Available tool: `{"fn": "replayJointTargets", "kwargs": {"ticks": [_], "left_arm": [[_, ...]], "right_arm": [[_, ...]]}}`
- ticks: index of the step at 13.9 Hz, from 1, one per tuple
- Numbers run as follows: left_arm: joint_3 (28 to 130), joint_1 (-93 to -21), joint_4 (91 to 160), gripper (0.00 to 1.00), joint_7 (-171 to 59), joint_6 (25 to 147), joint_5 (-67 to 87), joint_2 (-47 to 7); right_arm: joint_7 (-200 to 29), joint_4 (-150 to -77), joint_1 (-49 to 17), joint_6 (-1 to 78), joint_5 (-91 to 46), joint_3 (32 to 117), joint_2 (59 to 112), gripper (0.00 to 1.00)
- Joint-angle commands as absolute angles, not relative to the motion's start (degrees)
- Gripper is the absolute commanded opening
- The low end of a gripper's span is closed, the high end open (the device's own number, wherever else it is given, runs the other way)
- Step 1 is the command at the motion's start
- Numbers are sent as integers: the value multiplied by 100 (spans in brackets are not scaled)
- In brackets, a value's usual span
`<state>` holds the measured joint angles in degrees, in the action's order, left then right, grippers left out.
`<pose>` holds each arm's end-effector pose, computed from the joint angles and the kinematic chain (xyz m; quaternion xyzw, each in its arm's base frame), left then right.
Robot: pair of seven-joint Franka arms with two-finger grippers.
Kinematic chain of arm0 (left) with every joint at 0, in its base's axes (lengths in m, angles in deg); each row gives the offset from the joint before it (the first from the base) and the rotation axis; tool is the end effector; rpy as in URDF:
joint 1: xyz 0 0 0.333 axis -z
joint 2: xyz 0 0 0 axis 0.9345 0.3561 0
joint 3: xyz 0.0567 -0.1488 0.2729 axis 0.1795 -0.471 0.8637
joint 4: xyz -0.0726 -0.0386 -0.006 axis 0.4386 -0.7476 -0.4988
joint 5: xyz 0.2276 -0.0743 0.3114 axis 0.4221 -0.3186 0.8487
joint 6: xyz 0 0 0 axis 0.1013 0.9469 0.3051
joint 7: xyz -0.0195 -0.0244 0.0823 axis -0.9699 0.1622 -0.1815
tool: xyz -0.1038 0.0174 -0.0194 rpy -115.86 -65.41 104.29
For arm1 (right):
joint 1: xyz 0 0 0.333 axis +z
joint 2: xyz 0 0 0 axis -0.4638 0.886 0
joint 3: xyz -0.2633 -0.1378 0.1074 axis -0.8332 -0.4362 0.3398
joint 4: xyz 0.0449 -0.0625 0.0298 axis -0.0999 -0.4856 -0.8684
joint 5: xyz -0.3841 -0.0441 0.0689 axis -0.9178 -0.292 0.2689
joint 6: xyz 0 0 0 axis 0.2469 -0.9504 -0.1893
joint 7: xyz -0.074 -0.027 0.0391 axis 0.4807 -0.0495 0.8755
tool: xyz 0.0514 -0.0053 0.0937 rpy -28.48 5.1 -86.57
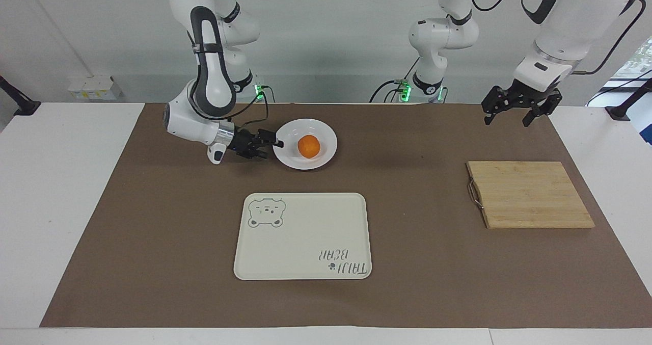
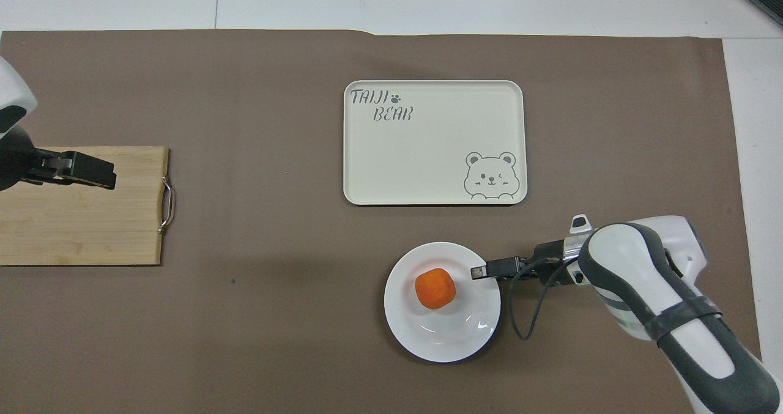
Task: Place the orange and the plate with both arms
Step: 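Grip the plate rim with the right gripper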
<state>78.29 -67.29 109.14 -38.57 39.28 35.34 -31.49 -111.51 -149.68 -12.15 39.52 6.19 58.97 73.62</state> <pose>0.5471 -0.0512 0.6164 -0.9980 0.0627 0.0009 0.0006 0.4474 0.0999 0.2694 -0.9106 0.0036 0.0895 0.4034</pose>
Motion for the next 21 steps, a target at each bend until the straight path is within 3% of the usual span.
{"fn": "replayJointTargets", "kwargs": {"ticks": [1,6,7,8,11,12,21], "left_arm": [[7796,-6791,11028,100,-3817,3937,3614,-3237],[7796,-6791,11028,100,-3817,3937,3614,-3246],[7796,-6791,11028,100,-3817,3937,3614,-3246],[7796,-6791,11028,100,-3817,3937,3614,-3246],[7796,-6791,11028,100,-3817,3937,3614,-3246],[7796,-6791,11028,100,-3817,3937,3614,-3246],[7796,-6791,11028,100,-3817,3937,3614,-3246]], "right_arm": [[-11358,-15148,-1190,4074,804,5899,7286,100],[-11447,-15350,-1199,4039,831,5899,7269,100],[-11438,-15368,-1199,4013,839,5907,7251,95],[-11420,-15403,-1199,4012,840,5899,7233,80],[-11158,-15412,-1225,3986,848,5899,7233,15],[-11061,-15412,-1225,3986,848,5899,7233,0],[-11909,-15096,-1207,3916,1226,5907,7391,0]]}}
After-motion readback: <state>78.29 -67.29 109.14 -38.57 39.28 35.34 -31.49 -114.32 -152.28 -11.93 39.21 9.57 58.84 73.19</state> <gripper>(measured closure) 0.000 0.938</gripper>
